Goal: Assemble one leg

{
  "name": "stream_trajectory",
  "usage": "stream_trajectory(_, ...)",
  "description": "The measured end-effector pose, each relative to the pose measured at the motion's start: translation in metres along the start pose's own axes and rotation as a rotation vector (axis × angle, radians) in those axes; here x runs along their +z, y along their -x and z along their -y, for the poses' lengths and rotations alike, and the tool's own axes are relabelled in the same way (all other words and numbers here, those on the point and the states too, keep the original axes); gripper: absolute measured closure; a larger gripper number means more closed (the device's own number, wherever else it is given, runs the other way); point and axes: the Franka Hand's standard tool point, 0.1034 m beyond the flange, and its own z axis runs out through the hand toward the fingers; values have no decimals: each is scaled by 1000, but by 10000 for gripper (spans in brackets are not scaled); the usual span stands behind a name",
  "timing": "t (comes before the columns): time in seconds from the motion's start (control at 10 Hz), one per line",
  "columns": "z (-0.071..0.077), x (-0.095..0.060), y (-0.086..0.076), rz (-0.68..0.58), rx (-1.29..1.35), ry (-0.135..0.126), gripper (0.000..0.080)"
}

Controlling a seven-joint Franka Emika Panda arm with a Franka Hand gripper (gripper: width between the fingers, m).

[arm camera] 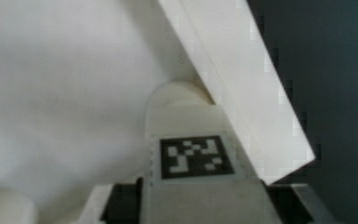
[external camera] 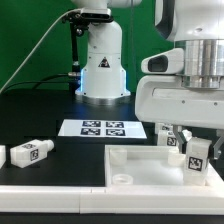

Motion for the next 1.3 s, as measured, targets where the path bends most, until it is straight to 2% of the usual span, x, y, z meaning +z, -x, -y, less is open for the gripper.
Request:
stream_trajectory(0.2,0,1,1,-3,327,11,514)
stream_trajectory(0.4,5,1,6,24,663,10,514)
stream_trajectory(0.6,4,1,3,46,886,-13,514)
stream_trajectory(0.7,4,1,4,48,919,-11,514)
stream_trajectory(0.8,4,1,4,48,903,-11,514)
stream_trajectory(0.9,4,1,4,48,882,-12,423)
stream_trajectory(1.0,4,1,3,46,847,-12,285)
stream_trajectory(1.1,4,-1,2,46,674,-15,285)
stream_trajectory(1.2,5,-3,3,48,492,-21,179)
stream_trajectory(1.3,3,-2,2,48,314,-25,159)
